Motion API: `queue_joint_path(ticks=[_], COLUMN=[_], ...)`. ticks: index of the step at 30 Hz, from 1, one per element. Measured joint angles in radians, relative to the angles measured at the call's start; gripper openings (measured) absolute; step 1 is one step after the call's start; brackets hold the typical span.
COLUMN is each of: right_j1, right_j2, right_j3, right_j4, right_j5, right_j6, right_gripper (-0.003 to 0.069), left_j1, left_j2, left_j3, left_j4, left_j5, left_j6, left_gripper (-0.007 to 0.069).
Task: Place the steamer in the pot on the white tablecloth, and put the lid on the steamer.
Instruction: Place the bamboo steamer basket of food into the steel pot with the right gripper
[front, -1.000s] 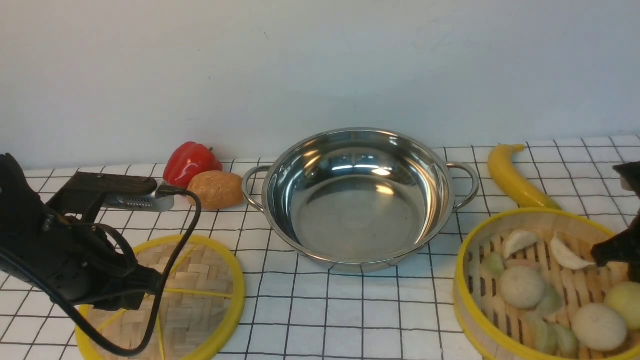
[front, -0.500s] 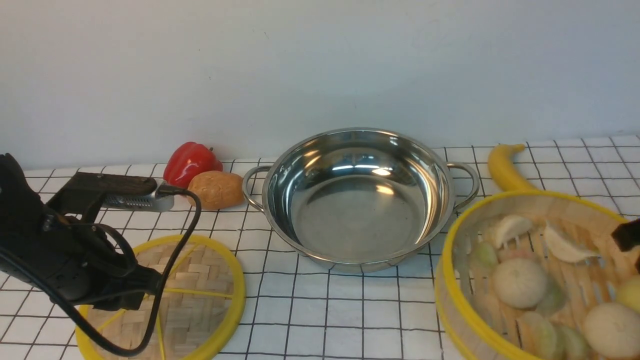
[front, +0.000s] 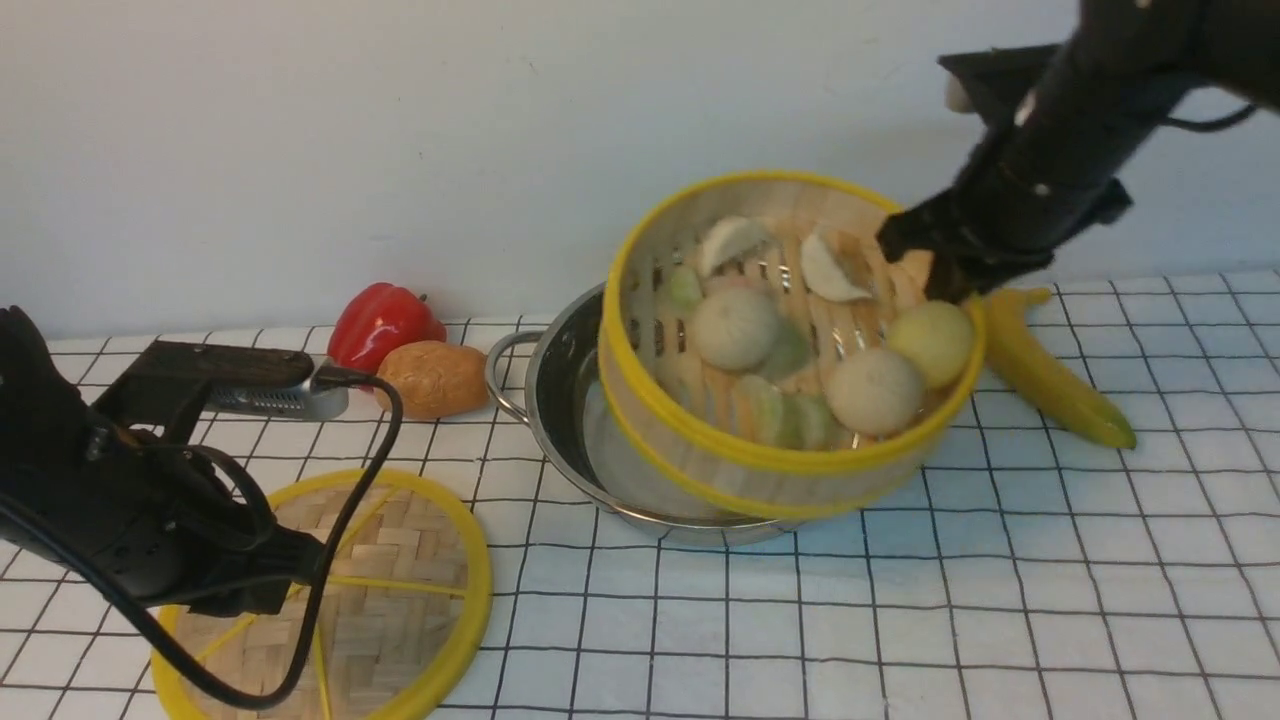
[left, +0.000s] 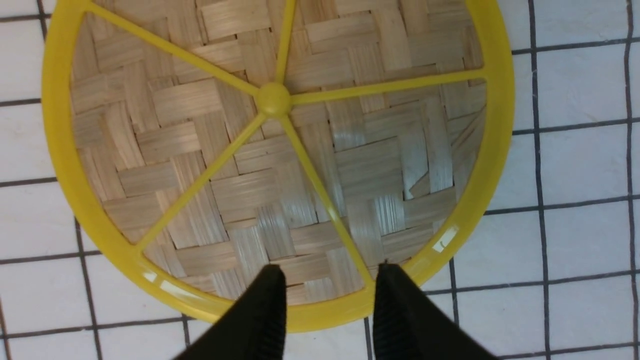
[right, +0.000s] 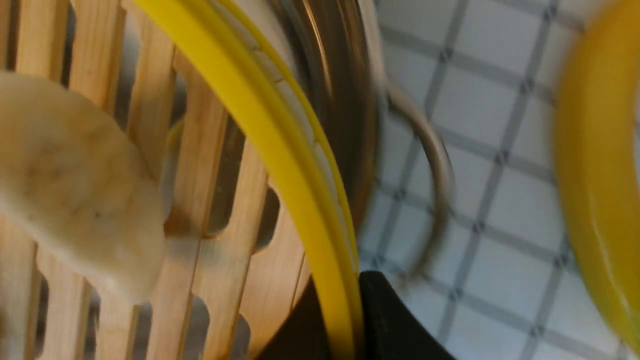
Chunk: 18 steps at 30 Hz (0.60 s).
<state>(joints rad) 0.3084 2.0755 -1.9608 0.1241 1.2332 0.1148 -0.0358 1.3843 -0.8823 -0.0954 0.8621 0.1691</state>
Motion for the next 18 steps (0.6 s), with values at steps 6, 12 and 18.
queue_joint_path(ticks=[6, 12, 18], right_j1=[0.013, 0.013, 0.013], right_j2=[0.133, 0.207, 0.254], right_j3=[-0.172, -0.187, -0.195], right_j4=[0.037, 0.031, 0.012], right_j5=[0.0, 0.009, 0.016], right_j6=[0.031, 0.033, 0.03], right_gripper=[0.0061, 0.0061, 0.0061], left_j1=[0.0, 0.0, 0.0], left_j2=[0.001, 0.001, 0.001], left_j3=[0.0, 0.0, 0.0], left_j4=[-0.002, -0.003, -0.029], left_j5=[-0.001, -0.002, -0.002], left_j6=[0.0, 0.0, 0.0], left_gripper=[0.0243, 0.0243, 0.0243])
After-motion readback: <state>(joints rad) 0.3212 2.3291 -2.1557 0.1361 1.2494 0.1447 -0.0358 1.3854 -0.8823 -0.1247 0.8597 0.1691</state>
